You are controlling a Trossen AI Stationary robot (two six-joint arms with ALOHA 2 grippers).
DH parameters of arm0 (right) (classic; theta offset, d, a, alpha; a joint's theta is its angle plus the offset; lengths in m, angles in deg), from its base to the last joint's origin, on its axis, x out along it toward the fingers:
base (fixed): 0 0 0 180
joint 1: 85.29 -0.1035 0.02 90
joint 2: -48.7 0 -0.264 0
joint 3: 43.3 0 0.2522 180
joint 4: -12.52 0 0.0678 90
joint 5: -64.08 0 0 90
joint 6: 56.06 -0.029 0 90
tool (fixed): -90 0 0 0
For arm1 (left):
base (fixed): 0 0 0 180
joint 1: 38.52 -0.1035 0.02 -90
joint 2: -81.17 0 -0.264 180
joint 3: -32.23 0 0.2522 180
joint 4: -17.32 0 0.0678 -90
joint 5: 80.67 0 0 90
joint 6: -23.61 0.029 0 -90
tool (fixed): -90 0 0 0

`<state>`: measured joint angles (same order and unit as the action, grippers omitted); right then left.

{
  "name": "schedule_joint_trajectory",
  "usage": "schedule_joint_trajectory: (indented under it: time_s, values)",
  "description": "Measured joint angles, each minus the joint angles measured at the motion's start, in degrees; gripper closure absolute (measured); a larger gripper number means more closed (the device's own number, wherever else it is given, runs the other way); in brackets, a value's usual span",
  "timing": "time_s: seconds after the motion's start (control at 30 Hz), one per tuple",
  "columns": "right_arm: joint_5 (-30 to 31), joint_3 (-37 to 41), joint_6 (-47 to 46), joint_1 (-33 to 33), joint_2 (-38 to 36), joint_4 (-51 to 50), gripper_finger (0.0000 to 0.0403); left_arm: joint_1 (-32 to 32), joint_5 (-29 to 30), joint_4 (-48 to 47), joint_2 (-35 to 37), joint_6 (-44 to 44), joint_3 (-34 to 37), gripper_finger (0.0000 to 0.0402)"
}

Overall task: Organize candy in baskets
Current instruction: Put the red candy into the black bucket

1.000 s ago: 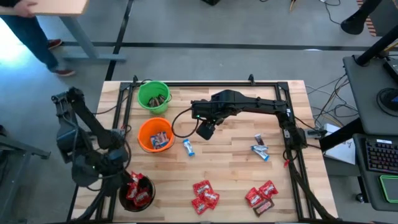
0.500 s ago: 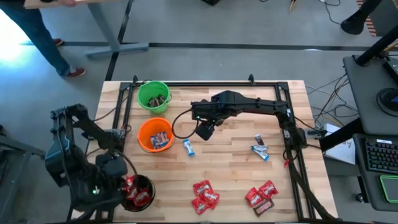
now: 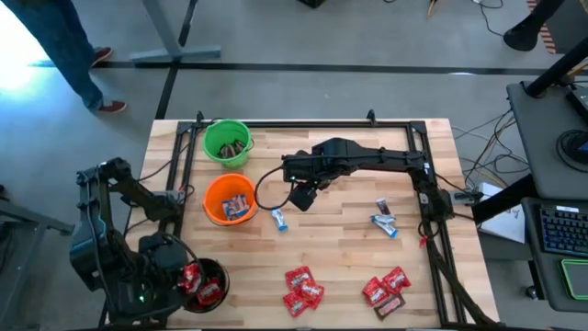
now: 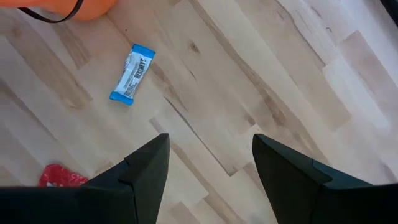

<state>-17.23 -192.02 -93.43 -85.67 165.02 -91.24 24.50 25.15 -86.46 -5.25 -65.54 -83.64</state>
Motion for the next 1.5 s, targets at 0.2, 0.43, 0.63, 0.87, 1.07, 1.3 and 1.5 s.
schedule_joint_trajectory:
  time_s: [0.2,0.43,0.63,0.87,1.07,1.3,1.5]
  values:
    - [-0.07,0.0,-2.58,-1.83,0.0,0.0,0.0179,0.44,0.0,-0.02,-0.67,-0.32,3.14,0.0401]
    - [-0.1,0.0,-2.71,-4.28,0.0,0.0,0.0179,0.44,-0.48,0.12,-1.43,-1.75,3.94,0.0359]
    - [-2.17,0.0,-0.54,-5.01,0.0,-0.02,0.0179,0.42,-1.85,0.59,-2.15,-3.66,3.79,0.0287]
    - [-4.59,0.0,-1.37,-5.53,0.0,-0.01,0.0179,-0.2,3.42,1.81,-2.18,-6.22,2.95,0.0234]
    - [-6.32,0.15,-4.57,-10.19,0.0,-0.02,0.0179,-0.28,15.87,5.01,-2.05,-3.31,1.45,0.023]
    - [-6.07,0.17,-15.25,-17.36,0.0,0.03,0.0179,-1.89,17.59,4.46,-2.05,0.19,2.81,0.023]
    - [-4.14,0.17,-25.73,-23.39,0.0,0.07,0.0179,-3.36,18.7,4.45,-2.05,5.63,3.26,0.023]
